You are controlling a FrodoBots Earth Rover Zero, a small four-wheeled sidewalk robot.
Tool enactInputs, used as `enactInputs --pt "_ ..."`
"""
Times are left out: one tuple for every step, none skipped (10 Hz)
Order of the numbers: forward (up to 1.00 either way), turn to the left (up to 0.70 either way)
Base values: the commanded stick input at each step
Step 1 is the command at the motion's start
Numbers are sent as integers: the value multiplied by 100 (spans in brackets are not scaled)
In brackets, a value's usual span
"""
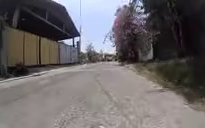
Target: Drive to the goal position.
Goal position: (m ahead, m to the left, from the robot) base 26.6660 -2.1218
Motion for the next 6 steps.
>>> enactInputs --pt "100 0" --pt "100 0" --pt "100 0" --pt "100 0" --pt "100 0" --pt "100 0"
